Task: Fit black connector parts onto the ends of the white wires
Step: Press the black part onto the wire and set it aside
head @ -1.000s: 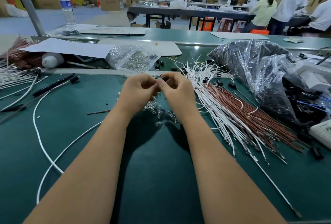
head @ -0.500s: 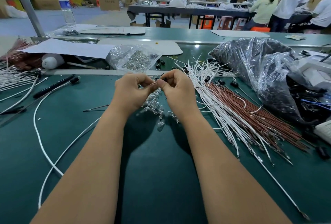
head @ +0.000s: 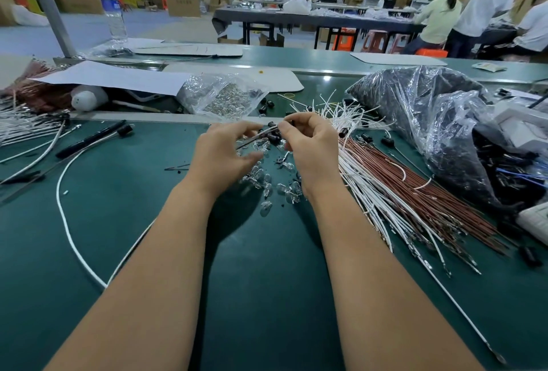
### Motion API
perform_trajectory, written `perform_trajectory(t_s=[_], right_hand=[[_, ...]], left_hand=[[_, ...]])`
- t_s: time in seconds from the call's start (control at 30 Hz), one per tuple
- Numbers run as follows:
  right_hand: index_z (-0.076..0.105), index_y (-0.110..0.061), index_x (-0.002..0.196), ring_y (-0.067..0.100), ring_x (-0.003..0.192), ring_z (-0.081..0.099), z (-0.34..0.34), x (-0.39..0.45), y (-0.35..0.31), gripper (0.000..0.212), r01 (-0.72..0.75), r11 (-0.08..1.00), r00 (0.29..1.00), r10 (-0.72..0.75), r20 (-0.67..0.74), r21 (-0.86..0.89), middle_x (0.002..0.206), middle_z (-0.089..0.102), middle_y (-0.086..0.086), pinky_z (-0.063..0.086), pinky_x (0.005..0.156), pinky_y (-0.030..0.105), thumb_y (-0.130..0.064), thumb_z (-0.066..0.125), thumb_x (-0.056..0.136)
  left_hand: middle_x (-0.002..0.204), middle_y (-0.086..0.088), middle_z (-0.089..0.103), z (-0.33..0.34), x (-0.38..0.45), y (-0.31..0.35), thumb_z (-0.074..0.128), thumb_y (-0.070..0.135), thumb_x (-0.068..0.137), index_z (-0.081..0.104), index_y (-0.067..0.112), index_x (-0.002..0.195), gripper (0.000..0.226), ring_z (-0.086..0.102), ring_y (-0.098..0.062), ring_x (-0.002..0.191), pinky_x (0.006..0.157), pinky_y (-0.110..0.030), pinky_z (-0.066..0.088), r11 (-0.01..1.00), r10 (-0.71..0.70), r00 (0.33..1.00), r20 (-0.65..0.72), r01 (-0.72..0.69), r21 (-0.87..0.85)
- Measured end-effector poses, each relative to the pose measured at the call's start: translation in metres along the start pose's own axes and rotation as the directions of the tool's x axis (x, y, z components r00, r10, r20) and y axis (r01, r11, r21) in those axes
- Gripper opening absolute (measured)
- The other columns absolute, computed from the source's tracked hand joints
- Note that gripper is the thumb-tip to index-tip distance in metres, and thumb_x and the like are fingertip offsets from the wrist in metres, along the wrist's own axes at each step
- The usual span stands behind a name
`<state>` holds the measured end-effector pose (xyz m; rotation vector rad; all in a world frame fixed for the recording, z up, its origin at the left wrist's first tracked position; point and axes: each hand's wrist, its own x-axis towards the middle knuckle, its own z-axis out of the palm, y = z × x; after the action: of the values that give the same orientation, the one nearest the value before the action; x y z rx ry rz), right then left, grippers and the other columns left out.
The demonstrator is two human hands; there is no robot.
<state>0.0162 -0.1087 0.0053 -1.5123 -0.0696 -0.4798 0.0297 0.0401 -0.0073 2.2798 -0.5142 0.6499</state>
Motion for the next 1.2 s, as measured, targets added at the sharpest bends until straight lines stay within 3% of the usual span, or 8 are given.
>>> perform_trajectory(t_s=[0.17, 0.27, 0.53, 0.67, 0.83, 0.93, 1.03, 1.2], right_hand=[[0.066, -0.014, 0.082, 0.005, 0.061, 0.06, 0.005, -0.001, 0.003, 0.01, -0.047, 0.999, 0.998, 0.046, 0.042, 0.021, 0.072, 0.065, 0.001, 0.05, 0.059, 0.019, -0.007, 0.066, 0.088], [0.064, -0.007, 0.089, 0.001, 0.057, 0.059, 0.009, -0.003, 0.007, 0.004, -0.061, 0.997, 0.996, 0.057, 0.07, 0.044, 0.074, 0.064, 0.004, 0.049, 0.058, 0.016, -0.004, 0.063, 0.091], [0.062, -0.009, 0.086, 0.0, 0.05, 0.054, 0.012, -0.003, 0.012, 0.011, -0.115, 0.992, 0.989, 0.11, 0.099, 0.042, 0.071, 0.061, 0.004, 0.047, 0.054, 0.014, -0.002, 0.059, 0.092], [0.061, -0.01, 0.082, -0.001, 0.048, 0.052, 0.013, -0.004, 0.012, 0.014, -0.131, 0.99, 0.987, 0.124, 0.106, 0.054, 0.069, 0.059, 0.005, 0.044, 0.051, 0.014, -0.001, 0.058, 0.093], [0.064, -0.005, 0.088, 0.0, 0.05, 0.055, 0.009, -0.003, 0.009, 0.003, -0.132, 0.99, 0.985, 0.126, 0.116, 0.051, 0.07, 0.062, 0.003, 0.045, 0.053, 0.014, -0.004, 0.062, 0.091], [0.065, -0.002, 0.09, 0.001, 0.051, 0.056, 0.006, -0.002, 0.007, 0.003, -0.137, 0.989, 0.987, 0.131, 0.094, 0.062, 0.069, 0.062, 0.002, 0.046, 0.053, 0.014, -0.005, 0.064, 0.089], [0.065, -0.003, 0.09, 0.003, 0.05, 0.056, 0.006, -0.003, 0.007, 0.002, -0.14, 0.989, 0.985, 0.134, 0.107, 0.051, 0.069, 0.063, 0.004, 0.046, 0.053, 0.016, -0.004, 0.065, 0.088], [0.066, -0.008, 0.09, 0.008, 0.059, 0.062, 0.003, -0.002, 0.006, 0.003, -0.109, 0.992, 0.991, 0.104, 0.084, 0.059, 0.076, 0.068, 0.006, 0.05, 0.059, 0.02, -0.006, 0.066, 0.088]], left_hand=[[0.069, 0.002, 0.064, 0.006, 0.001, 0.01, 0.066, 0.016, 0.089, 0.07, 0.008, 0.086, 0.01, 0.055, -0.008, 0.062, 0.063, -0.027, 0.047, 0.987, -0.05, 0.996, -0.071, 0.038, -0.153], [0.068, -0.002, 0.062, 0.009, 0.002, 0.01, 0.064, 0.012, 0.089, 0.067, 0.004, 0.084, 0.01, 0.054, -0.016, 0.064, 0.064, -0.028, 0.045, 0.978, -0.119, 0.992, -0.049, 0.108, -0.178], [0.062, 0.003, 0.057, 0.011, 0.002, 0.011, 0.064, 0.009, 0.085, 0.067, 0.004, 0.078, 0.009, 0.045, -0.005, 0.054, 0.057, -0.023, 0.038, 0.948, -0.194, 0.981, -0.024, 0.181, -0.263], [0.075, -0.01, 0.067, 0.011, 0.002, 0.013, 0.064, 0.009, 0.085, 0.07, 0.005, 0.081, 0.009, 0.058, -0.02, 0.07, 0.073, -0.035, 0.05, 0.951, -0.171, 0.985, 0.003, 0.166, -0.259], [0.075, 0.001, 0.069, 0.005, 0.003, 0.008, 0.068, 0.021, 0.087, 0.073, 0.015, 0.085, 0.008, 0.062, -0.019, 0.077, 0.092, -0.053, 0.045, 0.955, -0.192, 0.981, 0.036, 0.195, -0.223], [0.072, 0.001, 0.068, 0.003, 0.003, 0.006, 0.07, 0.018, 0.085, 0.072, 0.012, 0.085, 0.007, 0.059, -0.011, 0.067, 0.077, -0.034, 0.051, 0.946, -0.199, 0.98, 0.016, 0.196, -0.258], [0.07, -0.002, 0.067, 0.004, 0.003, 0.009, 0.07, 0.014, 0.086, 0.071, 0.006, 0.085, 0.008, 0.054, -0.002, 0.059, 0.06, -0.015, 0.043, 0.943, -0.171, 0.985, 0.016, 0.168, -0.286], [0.058, 0.004, 0.057, 0.007, 0.003, 0.007, 0.068, 0.011, 0.087, 0.069, 0.01, 0.083, 0.004, 0.043, 0.0, 0.046, 0.05, -0.014, 0.037, 0.932, -0.194, 0.981, -0.007, 0.183, -0.312]])
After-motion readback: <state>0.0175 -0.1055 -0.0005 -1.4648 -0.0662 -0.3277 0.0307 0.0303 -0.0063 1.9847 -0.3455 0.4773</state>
